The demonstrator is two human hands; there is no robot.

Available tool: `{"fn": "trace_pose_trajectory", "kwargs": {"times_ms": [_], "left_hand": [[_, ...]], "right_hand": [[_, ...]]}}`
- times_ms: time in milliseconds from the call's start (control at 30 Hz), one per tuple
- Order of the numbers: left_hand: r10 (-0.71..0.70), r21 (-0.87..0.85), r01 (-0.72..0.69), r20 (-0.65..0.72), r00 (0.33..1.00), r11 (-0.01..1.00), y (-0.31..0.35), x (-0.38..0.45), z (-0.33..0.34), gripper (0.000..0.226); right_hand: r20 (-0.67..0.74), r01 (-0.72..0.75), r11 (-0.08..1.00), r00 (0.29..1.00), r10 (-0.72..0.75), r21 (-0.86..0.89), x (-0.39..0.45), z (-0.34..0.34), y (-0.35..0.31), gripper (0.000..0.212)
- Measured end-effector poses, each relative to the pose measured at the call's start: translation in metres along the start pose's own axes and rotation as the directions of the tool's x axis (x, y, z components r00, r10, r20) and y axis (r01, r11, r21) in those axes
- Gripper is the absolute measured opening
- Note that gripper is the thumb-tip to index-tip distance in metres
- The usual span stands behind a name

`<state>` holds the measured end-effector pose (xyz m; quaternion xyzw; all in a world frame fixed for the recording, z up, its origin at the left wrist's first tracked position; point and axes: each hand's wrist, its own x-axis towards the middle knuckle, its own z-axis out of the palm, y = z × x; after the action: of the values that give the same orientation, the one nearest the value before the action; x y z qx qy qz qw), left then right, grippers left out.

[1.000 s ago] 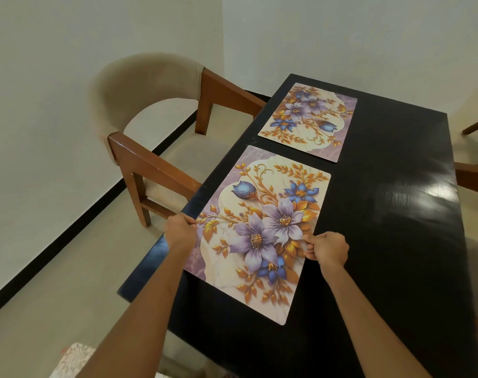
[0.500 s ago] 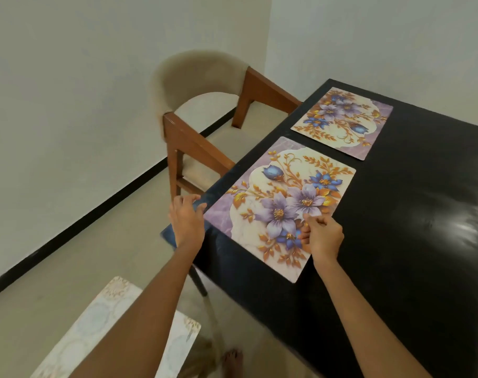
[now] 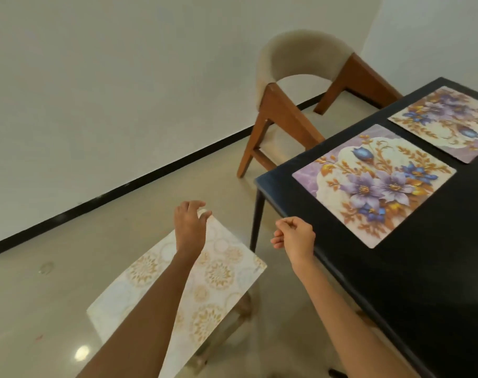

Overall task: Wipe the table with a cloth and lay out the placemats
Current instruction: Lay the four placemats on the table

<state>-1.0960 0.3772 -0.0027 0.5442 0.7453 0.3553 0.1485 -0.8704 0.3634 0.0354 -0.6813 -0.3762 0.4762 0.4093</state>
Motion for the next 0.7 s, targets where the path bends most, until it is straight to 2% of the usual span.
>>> {"fn": "trace_pose_trajectory", "kwargs": {"times_ms": [133, 233, 367, 433, 533, 600, 700], "left_hand": [[-0.146, 0.106, 0.140, 0.054, 0.988, 0.985, -0.072, -0.034, -0.047, 0.030], [-0.195, 0.167, 0.174, 0.115, 0.974, 0.970, -0.127, -0.062, -0.077, 0.036], [-0.226, 0.314, 0.145, 0.238, 0.945, 0.938, -0.190, -0.092, -0.097, 0.052], [-0.257, 0.384, 0.128, 0.304, 0.918, 0.914, -0.214, -0.101, -0.099, 0.062], [-0.290, 0.397, 0.138, 0.352, 0.890, 0.907, -0.244, -0.106, -0.101, 0.073], [-0.304, 0.382, 0.153, 0.375, 0.876, 0.912, -0.259, -0.104, -0.100, 0.080], [-0.334, 0.369, 0.184, 0.400, 0.854, 0.911, -0.277, -0.097, -0.097, 0.087]], "right_hand": [[0.034, -0.114, 0.993, 0.993, 0.115, -0.019, -0.042, 0.050, 0.036, 0.013], [0.049, -0.231, 0.971, 0.971, 0.234, -0.061, -0.076, 0.091, 0.075, 0.019], [-0.017, -0.352, 0.883, 0.931, 0.365, -0.310, -0.126, 0.137, 0.130, 0.046], [-0.078, -0.442, 0.839, 0.894, 0.442, -0.316, -0.144, 0.153, 0.157, 0.056], [-0.151, -0.533, 0.792, 0.845, 0.512, -0.298, -0.161, 0.174, 0.194, 0.085], [-0.205, -0.544, 0.805, 0.838, 0.506, -0.237, -0.166, 0.183, 0.204, 0.082], [-0.242, -0.534, 0.828, 0.837, 0.490, -0.170, -0.169, 0.187, 0.215, 0.046]]}}
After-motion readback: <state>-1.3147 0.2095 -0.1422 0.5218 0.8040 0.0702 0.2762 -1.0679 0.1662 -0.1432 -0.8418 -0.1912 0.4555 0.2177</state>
